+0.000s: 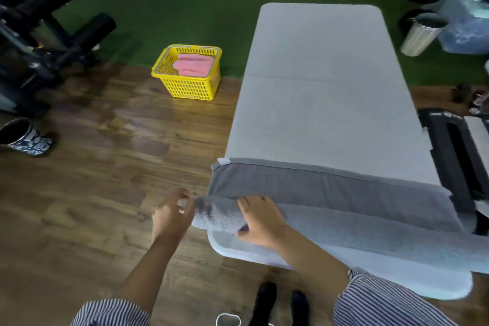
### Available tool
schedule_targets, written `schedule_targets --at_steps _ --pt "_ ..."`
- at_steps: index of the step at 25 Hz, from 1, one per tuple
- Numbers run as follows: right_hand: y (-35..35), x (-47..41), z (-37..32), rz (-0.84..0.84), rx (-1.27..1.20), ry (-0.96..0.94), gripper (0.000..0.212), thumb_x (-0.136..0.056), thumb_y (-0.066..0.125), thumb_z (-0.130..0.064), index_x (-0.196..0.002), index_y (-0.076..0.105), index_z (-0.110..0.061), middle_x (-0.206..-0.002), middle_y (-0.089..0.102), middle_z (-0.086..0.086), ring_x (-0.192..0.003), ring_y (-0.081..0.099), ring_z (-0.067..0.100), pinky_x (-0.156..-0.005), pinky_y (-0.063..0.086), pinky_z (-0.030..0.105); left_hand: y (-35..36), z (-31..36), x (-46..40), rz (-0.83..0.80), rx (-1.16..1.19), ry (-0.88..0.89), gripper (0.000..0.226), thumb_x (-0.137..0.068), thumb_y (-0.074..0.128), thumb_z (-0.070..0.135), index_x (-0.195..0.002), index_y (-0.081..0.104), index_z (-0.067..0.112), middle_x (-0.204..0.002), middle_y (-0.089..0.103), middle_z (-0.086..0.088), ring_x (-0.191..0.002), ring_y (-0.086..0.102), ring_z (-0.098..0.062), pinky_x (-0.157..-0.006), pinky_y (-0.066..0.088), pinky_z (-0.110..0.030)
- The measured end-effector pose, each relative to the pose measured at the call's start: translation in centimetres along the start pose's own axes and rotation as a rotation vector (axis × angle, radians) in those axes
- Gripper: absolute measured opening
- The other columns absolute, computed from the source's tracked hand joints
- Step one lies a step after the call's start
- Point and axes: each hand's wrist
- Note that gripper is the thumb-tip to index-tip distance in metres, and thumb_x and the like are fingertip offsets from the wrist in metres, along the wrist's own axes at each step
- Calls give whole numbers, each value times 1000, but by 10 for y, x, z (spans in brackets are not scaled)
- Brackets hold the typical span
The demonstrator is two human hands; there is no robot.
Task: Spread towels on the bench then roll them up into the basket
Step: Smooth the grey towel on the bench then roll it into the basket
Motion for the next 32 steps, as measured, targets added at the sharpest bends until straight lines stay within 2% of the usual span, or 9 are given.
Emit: schedule_targets --at_steps 3,7,11,18,21,23,25,29,32 --pt "3 -29 -29 -6 -24 -47 54 -77 65 -34 -120 46 -8 -114 56 9 -104 53 27 -88 42 37 9 -22 -47 -166 93 -390 16 -87 64 23 -95 67 10 -86 65 -6 -87 63 -29 -71 39 -30" --pt "3 -38 -31 -57 -37 -32 50 -80 61 -30 -123 44 -10 -117 54 9 -108 52 27 -85 42 36 36 -22 -71 -764 324 -914 41 -74 73 33 -105 63 8 -107 65 -15 -99 62 -35 -81 55 -46" --pt "0 -35 -27 -71 -58 -73 54 -81 60 -35 -128 43 -12 -121 53 7 -110 50 26 -82 42 35 42 -25 -77 -914 259 -957 41 -76 72 29 -107 62 5 -105 68 -14 -96 65 -29 -83 57 -38" --pt "4 -33 -22 24 -50 -76 50 -74 64 -33 -118 49 -14 -108 56 6 -95 57 27 -63 39 32 49 -28 -81 -680 293 -701 36 -79 76 18 -107 66 -2 -108 67 -15 -92 64 -29 -71 53 -34" --pt "8 -24 -10 38 -24 -48 46 -62 72 -35 -100 51 -18 -86 59 1 -72 62 24 -51 34 25 47 -42 -77 -541 410 -788 7 -90 58 5 -91 65 4 -81 66 -14 -72 61 -26 -62 50 -32" --pt "8 -21 -4 44 -76 -12 46 -61 70 -36 -100 50 -20 -85 61 1 -72 63 26 -53 37 26 48 -47 -70 -488 387 -753 20 -89 51 -5 -75 60 6 -60 58 -10 -53 51 -20 -45 37 -20" --pt "7 -24 0 10 -104 -12 47 -68 63 -36 -110 50 -19 -99 61 2 -85 62 28 -62 41 29 50 -46 -65 -435 344 -591 23 -85 52 -6 -71 59 11 -66 58 -8 -61 53 -23 -49 41 -21" --pt "10 -28 2 -34 -115 -22 53 -70 60 -38 -119 48 -22 -109 56 -1 -93 59 24 -69 42 30 39 -54 -50 -298 569 -472 14 -80 71 24 -76 58 25 -83 60 3 -84 63 -29 -78 53 -40" --pt "15 -27 2 -42 -138 -25 52 -70 59 -40 -117 49 -22 -106 54 -3 -91 59 23 -67 41 29 30 -53 -22 -301 517 -355 40 -61 75 59 -72 60 24 -84 63 4 -79 62 -18 -74 50 -29"
Point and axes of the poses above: each hand's wrist, its own x-axis away from the middle knuckle, its own y-axis out of the palm, z = x × y
